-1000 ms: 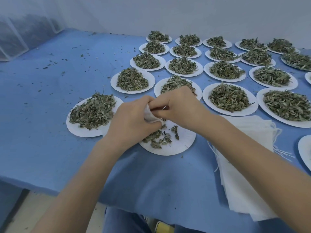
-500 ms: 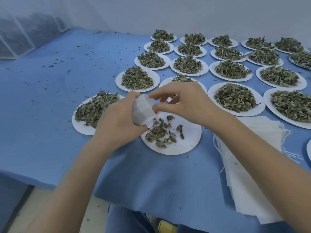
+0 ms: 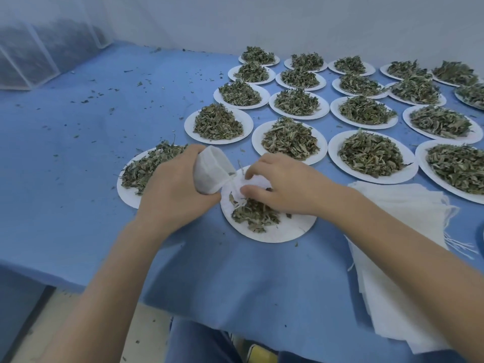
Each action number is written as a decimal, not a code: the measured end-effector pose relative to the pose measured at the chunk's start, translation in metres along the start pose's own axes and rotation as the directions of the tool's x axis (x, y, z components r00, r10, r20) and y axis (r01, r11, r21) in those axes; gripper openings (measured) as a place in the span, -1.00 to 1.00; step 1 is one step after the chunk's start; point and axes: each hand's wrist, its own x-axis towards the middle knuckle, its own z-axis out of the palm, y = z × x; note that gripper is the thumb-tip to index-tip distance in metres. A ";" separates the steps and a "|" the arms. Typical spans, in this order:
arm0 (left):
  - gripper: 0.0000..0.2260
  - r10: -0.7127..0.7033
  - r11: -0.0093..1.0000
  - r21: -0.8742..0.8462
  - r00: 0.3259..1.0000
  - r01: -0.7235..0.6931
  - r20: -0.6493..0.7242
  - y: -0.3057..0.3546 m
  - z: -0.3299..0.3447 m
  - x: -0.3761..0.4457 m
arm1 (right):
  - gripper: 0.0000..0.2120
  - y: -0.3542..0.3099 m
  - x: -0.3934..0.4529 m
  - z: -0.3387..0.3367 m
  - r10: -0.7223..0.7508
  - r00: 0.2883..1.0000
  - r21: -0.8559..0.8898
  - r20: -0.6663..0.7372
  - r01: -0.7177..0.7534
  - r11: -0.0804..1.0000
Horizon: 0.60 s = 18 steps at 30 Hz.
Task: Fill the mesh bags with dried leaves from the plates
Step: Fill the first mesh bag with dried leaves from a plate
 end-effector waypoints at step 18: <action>-0.58 -0.021 0.999 0.028 0.998 0.023 -0.060 -0.002 -0.013 0.003 | -0.56 0.000 -0.012 0.003 -0.231 0.966 -0.016 0.116 0.234 0.972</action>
